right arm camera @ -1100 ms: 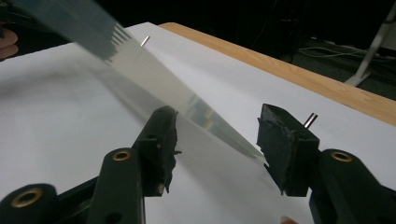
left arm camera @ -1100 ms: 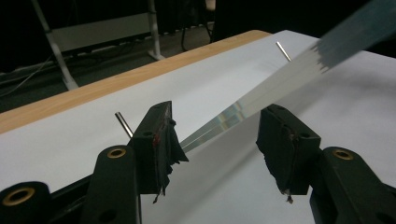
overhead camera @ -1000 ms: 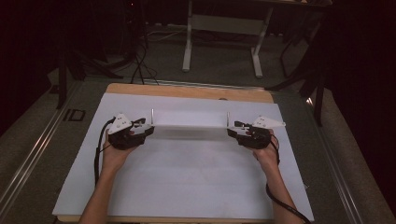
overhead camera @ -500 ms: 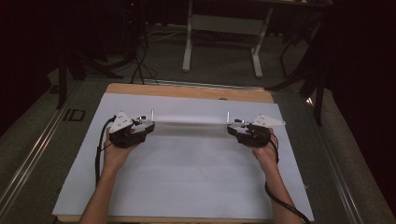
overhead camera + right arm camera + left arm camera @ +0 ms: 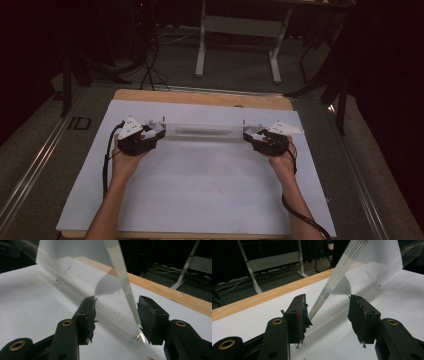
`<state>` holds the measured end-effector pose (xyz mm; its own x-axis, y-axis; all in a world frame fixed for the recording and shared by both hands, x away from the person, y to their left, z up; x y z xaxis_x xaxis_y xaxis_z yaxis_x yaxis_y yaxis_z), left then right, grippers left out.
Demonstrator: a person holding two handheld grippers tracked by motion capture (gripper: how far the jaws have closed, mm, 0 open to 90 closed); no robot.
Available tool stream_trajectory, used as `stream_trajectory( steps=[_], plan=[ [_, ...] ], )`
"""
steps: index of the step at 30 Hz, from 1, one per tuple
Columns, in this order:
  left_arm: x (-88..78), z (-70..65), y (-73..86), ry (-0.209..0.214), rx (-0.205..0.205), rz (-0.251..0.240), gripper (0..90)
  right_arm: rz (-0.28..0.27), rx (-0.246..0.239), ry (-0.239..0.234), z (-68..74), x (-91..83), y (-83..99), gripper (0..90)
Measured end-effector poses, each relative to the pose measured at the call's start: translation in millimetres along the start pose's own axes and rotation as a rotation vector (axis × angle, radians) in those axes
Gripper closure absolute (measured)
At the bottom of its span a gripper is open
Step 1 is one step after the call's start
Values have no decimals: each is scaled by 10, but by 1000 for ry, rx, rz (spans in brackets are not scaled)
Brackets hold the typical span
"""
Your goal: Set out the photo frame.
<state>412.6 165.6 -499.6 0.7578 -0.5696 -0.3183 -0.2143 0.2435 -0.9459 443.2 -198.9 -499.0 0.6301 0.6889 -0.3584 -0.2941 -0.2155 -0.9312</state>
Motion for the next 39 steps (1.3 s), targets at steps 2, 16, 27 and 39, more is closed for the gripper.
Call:
stream_trajectory(
  steps=[2, 16, 27, 39],
  plan=[
    [5, 6, -6, -3, -3, 0, 496, -1, -6, 13, -1, 7, -5, 492],
    [58, 61, -58, -19, -30, -5, 499, -5, -26, 82, -16, 60, -49, 497],
    [94, 92, -89, -36, -35, -6, 502, -3, -45, 120, -29, 99, -81, 500],
    [148, 121, -135, -70, -21, 9, 509, 7, -42, 141, -58, 140, -123, 503]
  ],
)
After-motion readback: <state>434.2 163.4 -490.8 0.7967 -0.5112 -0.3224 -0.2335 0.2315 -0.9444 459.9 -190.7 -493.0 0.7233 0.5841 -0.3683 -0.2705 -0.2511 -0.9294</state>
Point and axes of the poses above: each handheld gripper's, and its own axes: x roughly forward along the jaws, y roughly out of its underside, z roughly to its left, the point moved 7 cm from there along x, roughly forward along the jaws, and after that the axes turned 3 degrees about x, right-handed, at the moved point
